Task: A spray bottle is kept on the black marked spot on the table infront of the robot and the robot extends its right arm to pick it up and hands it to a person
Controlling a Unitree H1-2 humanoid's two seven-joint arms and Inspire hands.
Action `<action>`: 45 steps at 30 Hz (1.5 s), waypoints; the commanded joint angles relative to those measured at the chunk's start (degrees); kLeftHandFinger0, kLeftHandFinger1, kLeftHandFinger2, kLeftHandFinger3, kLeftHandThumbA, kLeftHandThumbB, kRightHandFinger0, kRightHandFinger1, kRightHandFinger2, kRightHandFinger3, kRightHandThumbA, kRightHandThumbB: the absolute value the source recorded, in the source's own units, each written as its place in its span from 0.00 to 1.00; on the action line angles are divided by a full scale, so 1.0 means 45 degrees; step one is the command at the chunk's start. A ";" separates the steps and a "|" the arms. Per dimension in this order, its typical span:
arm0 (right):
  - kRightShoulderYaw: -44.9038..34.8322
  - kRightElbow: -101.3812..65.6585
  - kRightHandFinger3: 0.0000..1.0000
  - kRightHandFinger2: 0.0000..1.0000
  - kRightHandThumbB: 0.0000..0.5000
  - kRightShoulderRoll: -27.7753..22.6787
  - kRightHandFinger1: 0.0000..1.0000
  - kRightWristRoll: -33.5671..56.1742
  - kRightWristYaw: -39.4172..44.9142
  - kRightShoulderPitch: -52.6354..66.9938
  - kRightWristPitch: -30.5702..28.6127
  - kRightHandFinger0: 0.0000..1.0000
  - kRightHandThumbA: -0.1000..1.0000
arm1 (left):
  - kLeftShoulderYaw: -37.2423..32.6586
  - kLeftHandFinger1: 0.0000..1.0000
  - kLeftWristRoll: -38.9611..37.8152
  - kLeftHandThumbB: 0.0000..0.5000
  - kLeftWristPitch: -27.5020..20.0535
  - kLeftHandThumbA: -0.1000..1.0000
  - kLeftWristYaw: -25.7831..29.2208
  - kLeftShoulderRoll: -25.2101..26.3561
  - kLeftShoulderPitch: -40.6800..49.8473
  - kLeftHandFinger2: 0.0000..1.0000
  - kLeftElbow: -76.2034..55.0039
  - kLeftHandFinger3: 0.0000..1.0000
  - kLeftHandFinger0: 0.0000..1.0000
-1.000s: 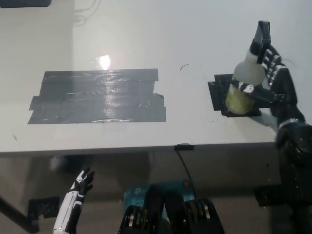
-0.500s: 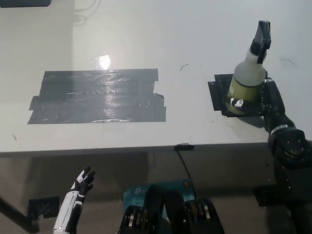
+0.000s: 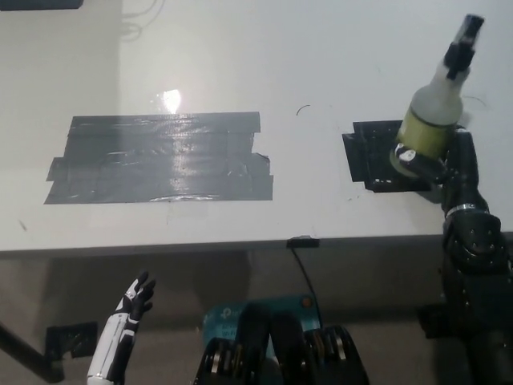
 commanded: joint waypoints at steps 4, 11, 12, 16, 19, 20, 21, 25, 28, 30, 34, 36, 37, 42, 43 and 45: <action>-0.0003 -0.3120 0.57 0.61 0.33 0.0358 0.31 0.0617 0.0108 -0.0495 -0.1120 0.01 0.20 | -0.0028 1.00 0.0103 0.65 -0.0221 1.00 -0.0148 0.0220 -0.0108 1.00 -0.0271 1.00 1.00; 0.1324 -0.5253 0.46 0.52 0.26 0.0402 0.25 0.0910 0.1735 -0.0309 0.1722 0.00 0.01 | -0.0031 1.00 0.0097 0.64 -0.0123 1.00 -0.0160 0.0245 -0.0212 1.00 -0.0333 1.00 1.00; 0.1434 -0.5408 0.47 0.52 0.26 0.0470 0.25 0.1138 0.1937 -0.0321 0.2145 0.00 0.00 | -0.0040 1.00 0.0112 0.64 -0.0160 1.00 -0.0159 0.0255 -0.0216 1.00 -0.0325 1.00 1.00; 0.1718 -0.6179 0.52 0.58 0.24 0.0900 0.30 0.2272 0.2543 -0.0434 0.4810 0.00 0.00 | -0.0095 1.00 0.0238 0.64 -0.0218 1.00 -0.0154 0.0306 -0.0237 1.00 -0.0295 1.00 1.00; 0.1525 -0.5875 0.48 0.59 0.28 0.1177 0.28 0.3114 0.2884 -0.0817 0.5936 0.00 0.00 | -0.0086 1.00 0.0203 0.64 -0.0097 1.00 -0.0160 0.0287 -0.0227 1.00 -0.0387 1.00 1.00; 0.1419 -0.5654 0.48 0.60 0.28 0.1373 0.26 0.3296 0.2870 -0.1037 0.6213 0.00 0.00 | -0.0075 1.00 0.0200 0.64 -0.0116 1.00 -0.0146 0.0282 -0.0246 1.00 -0.0381 1.00 1.00; 0.1406 -0.5498 0.50 0.62 0.26 0.1488 0.26 0.3375 0.2828 -0.1177 0.6327 0.00 0.00 | -0.0070 1.00 0.0225 0.65 -0.0082 1.00 -0.0128 0.0276 -0.0256 1.00 -0.0398 1.00 1.00; 0.1308 -0.4513 0.64 0.71 0.22 0.1854 0.30 0.4047 0.2671 -0.1849 0.6348 0.00 0.00 | -0.0095 1.00 0.0343 0.64 -0.0102 1.00 -0.0108 0.0311 -0.0362 1.00 -0.0347 1.00 1.00; 0.1236 -0.3750 0.70 0.75 0.26 0.2151 0.33 0.4519 0.2310 -0.2428 0.6348 0.00 0.00 | -0.0121 1.00 0.0473 0.63 -0.0038 1.00 -0.0083 0.0334 -0.0361 1.00 -0.0413 1.00 1.00; 0.1257 -0.3352 0.72 0.75 0.24 0.2309 0.32 0.4876 0.1998 -0.2818 0.6348 0.00 0.00 | -0.0135 1.00 0.0510 0.63 0.0026 1.00 -0.0067 0.0309 -0.0360 1.00 -0.0458 1.00 1.00; 0.1467 -0.3051 0.75 0.78 0.21 0.2551 0.34 0.5049 0.1848 -0.3286 0.6348 0.00 0.00 | -0.0104 1.00 0.0361 0.62 0.0464 1.00 -0.0169 0.0305 -0.0374 1.00 -0.0676 1.00 1.00; 0.1540 -0.3004 0.77 0.81 0.22 0.2567 0.37 0.5189 0.1888 -0.3347 0.6348 0.00 0.00 | -0.0120 1.00 0.0352 0.62 0.0533 1.00 -0.0209 0.0328 -0.0439 1.00 -0.0687 1.00 1.00; 0.1626 -0.2978 0.77 0.81 0.23 0.2576 0.38 0.5249 0.1877 -0.3364 0.6348 0.00 0.00 | -0.0124 1.00 0.0351 0.60 0.0528 1.00 -0.0213 0.0341 -0.0446 1.00 -0.0681 1.00 1.00; 0.2483 -0.2838 0.63 0.69 0.27 0.2528 0.29 0.5406 0.1806 -0.3459 0.6348 0.00 0.00 | -0.0239 1.00 0.0701 0.52 0.0561 1.00 -0.0188 0.0503 -0.0404 1.00 -0.0870 1.00 1.00; 0.2603 -0.2788 0.60 0.68 0.27 0.2490 0.28 0.5395 0.1894 -0.3478 0.6348 0.00 0.00 | -0.0241 1.00 0.0685 0.50 0.0582 1.00 -0.0196 0.0509 -0.0402 1.00 -0.0886 1.00 1.00; 0.3006 -0.2576 0.59 0.65 0.27 0.2429 0.25 0.5405 0.2053 -0.3586 0.6348 0.00 0.00 | -0.0248 1.00 0.0664 0.48 0.0602 1.00 -0.0196 0.0521 -0.0403 1.00 -0.0907 1.00 1.00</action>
